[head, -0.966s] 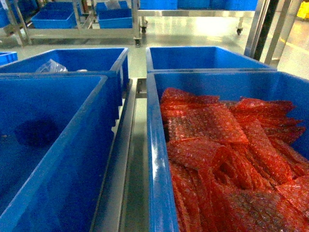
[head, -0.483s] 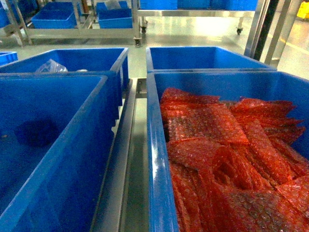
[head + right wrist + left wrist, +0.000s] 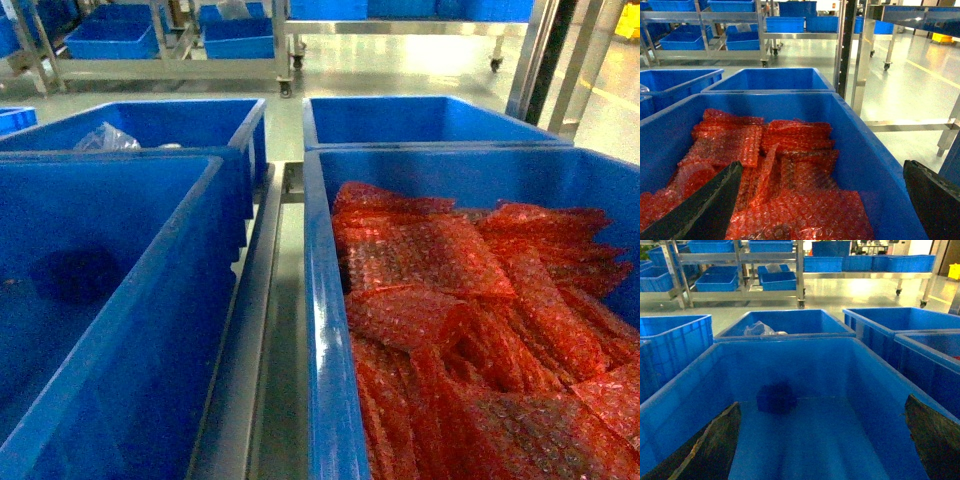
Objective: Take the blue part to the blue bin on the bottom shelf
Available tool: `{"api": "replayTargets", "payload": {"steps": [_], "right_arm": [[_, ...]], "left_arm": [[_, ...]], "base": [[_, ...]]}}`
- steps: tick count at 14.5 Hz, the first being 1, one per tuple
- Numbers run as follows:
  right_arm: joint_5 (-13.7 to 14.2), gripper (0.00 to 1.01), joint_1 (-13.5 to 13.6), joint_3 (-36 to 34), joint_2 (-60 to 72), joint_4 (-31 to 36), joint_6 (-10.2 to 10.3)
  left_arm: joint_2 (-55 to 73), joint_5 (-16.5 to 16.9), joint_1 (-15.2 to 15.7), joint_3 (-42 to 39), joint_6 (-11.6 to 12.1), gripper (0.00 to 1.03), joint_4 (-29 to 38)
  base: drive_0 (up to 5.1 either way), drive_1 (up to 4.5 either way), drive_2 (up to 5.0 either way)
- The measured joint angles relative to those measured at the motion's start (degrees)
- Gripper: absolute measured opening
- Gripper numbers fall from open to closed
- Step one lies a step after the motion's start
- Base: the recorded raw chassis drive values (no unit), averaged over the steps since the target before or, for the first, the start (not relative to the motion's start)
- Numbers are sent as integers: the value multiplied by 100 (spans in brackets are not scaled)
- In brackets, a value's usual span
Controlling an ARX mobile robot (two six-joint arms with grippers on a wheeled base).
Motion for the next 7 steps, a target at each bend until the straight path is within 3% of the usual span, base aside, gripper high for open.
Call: {"api": "replayTargets", "payload": {"steps": [7], "right_arm": [[0, 98, 0, 0, 0, 0, 0]], "left_arm": [[0, 0, 0, 0, 0, 98, 2]], "base": [[0, 0, 0]]}}
